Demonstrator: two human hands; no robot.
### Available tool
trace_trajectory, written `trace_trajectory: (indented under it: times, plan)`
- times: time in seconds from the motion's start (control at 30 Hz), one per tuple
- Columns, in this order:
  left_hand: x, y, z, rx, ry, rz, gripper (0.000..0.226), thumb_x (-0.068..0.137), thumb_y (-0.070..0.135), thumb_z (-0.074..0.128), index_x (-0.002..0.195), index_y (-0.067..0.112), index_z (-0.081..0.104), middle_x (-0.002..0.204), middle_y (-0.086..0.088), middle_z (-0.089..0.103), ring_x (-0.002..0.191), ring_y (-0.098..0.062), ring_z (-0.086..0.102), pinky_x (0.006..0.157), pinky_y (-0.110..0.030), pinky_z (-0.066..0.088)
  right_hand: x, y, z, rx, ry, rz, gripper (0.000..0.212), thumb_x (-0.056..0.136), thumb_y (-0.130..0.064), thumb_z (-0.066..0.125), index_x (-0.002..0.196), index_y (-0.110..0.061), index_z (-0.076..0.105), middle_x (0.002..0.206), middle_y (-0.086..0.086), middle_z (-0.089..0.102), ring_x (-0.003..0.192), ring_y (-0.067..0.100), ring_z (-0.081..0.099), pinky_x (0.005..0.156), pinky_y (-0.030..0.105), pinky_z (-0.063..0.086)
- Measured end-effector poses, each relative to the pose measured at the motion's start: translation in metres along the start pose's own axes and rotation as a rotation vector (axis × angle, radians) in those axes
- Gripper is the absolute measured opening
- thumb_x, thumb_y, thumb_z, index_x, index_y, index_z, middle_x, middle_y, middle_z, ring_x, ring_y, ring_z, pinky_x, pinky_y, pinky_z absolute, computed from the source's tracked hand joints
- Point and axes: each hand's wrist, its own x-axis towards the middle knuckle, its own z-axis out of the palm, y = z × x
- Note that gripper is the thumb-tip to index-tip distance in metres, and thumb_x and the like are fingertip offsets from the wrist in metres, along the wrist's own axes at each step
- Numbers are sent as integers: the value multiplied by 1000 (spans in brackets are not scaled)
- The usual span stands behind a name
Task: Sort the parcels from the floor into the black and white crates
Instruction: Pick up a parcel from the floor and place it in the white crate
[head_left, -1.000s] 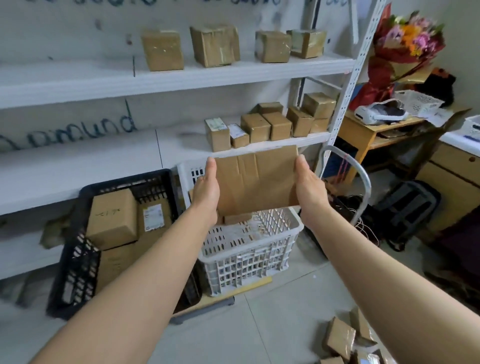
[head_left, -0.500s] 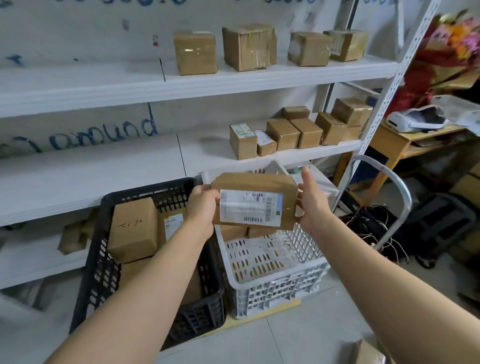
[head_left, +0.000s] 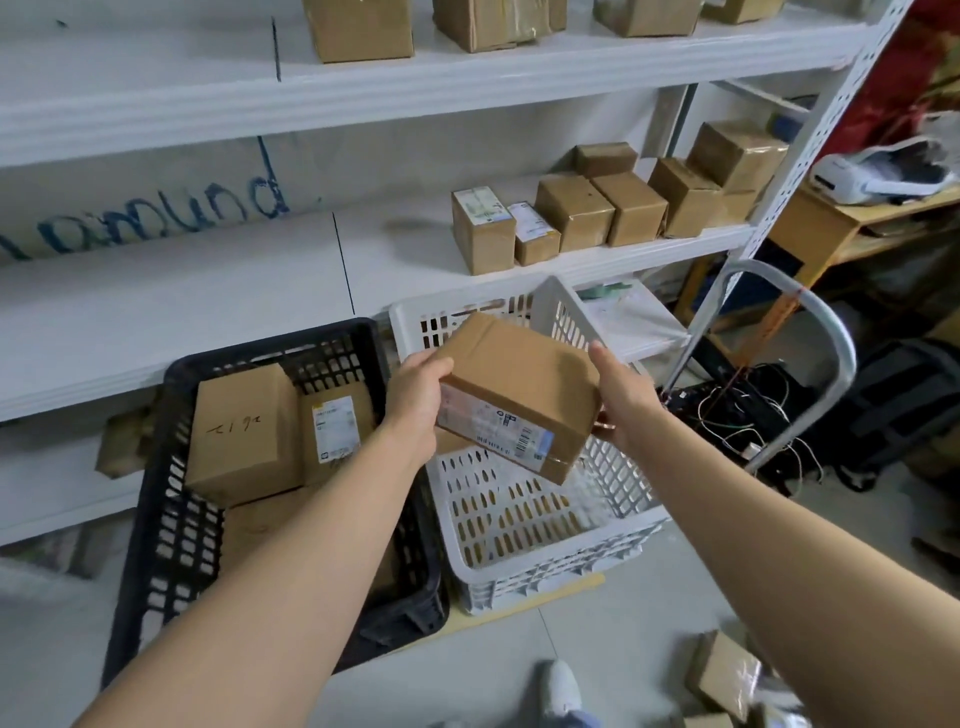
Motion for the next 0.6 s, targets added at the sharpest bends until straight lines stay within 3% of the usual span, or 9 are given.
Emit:
trace_trajectory:
  times: [0.07, 0.17, 0.23, 0.4, 0.47, 0.6]
  plan:
    - [8, -7, 14, -26, -28, -61, 32, 95, 12, 49, 124, 23, 56, 98, 0, 63, 83, -15, 60, 65, -30, 48, 16, 2, -4, -65, -29, 65, 61, 82, -58, 58, 126, -16, 53, 117, 9, 59, 103, 31, 59, 89, 49, 52]
    - [24, -21, 32, -55, -73, -232, 34, 99, 14, 45, 127, 33, 50, 110, -4, 58, 98, -24, 57, 82, -50, 51, 40, 7, -11, -164, -54, 190, 48, 81, -57, 62, 97, -11, 57, 104, 12, 60, 95, 32, 60, 86, 49, 53]
    - [39, -34, 39, -43, -59, -292, 38, 100, 14, 44, 133, 30, 46, 118, -8, 57, 104, -28, 56, 85, -54, 50, 58, 13, -14, -207, -70, 248, 51, 81, -55, 63, 101, -9, 57, 105, 12, 60, 96, 32, 60, 85, 49, 53]
    - [73, -81, 50, 45, 111, -370, 41, 99, 17, 43, 137, 32, 40, 120, -9, 54, 105, -29, 56, 91, -51, 50, 96, 39, -1, -404, -159, 336, 64, 86, -57, 55, 126, -7, 50, 120, 12, 56, 105, 33, 55, 85, 48, 52]
    - [85, -102, 49, 112, 225, -405, 37, 96, 17, 48, 133, 23, 45, 113, -9, 57, 102, -28, 58, 91, -49, 51, 106, 54, 11, -501, -212, 374, 66, 89, -59, 48, 132, -8, 45, 128, 14, 52, 111, 36, 52, 85, 48, 50]
    - [105, -133, 42, 236, 380, -484, 35, 92, 13, 52, 126, 9, 54, 108, -11, 62, 89, -25, 61, 74, -35, 54, 122, 86, 40, -578, -368, 481, 60, 93, -57, 42, 132, -11, 44, 133, 13, 47, 116, 37, 48, 88, 48, 45]
